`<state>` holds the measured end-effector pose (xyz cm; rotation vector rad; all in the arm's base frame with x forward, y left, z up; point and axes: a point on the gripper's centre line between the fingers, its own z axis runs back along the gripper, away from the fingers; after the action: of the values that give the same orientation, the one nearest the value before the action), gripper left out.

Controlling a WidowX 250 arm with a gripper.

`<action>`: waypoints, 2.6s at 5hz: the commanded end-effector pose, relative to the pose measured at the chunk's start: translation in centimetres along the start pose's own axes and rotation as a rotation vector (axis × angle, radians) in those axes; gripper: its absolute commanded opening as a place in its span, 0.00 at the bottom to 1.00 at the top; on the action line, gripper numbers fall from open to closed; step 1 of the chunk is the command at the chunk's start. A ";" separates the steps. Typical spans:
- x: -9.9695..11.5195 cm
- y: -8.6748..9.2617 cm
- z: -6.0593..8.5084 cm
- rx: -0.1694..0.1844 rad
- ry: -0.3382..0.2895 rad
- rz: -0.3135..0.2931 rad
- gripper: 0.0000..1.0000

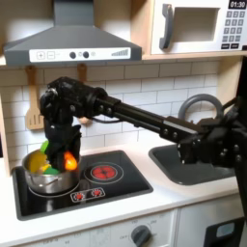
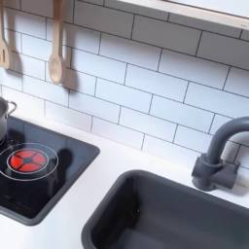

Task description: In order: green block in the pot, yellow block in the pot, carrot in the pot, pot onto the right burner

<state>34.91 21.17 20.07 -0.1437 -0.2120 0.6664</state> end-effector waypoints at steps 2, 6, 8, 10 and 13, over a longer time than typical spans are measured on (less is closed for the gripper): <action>1.4 -0.2 -0.4 -0.022 0.020 -0.034 1.00; 0.3 -2.6 0.8 -0.040 0.041 -0.199 1.00; -0.2 -3.0 -1.0 -0.049 0.090 -0.214 1.00; -1.0 -3.3 -1.1 -0.060 0.110 -0.257 1.00; -1.6 -2.8 -0.4 -0.082 0.159 -0.357 1.00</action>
<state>35.01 18.47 20.01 -0.2281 -0.1026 0.2994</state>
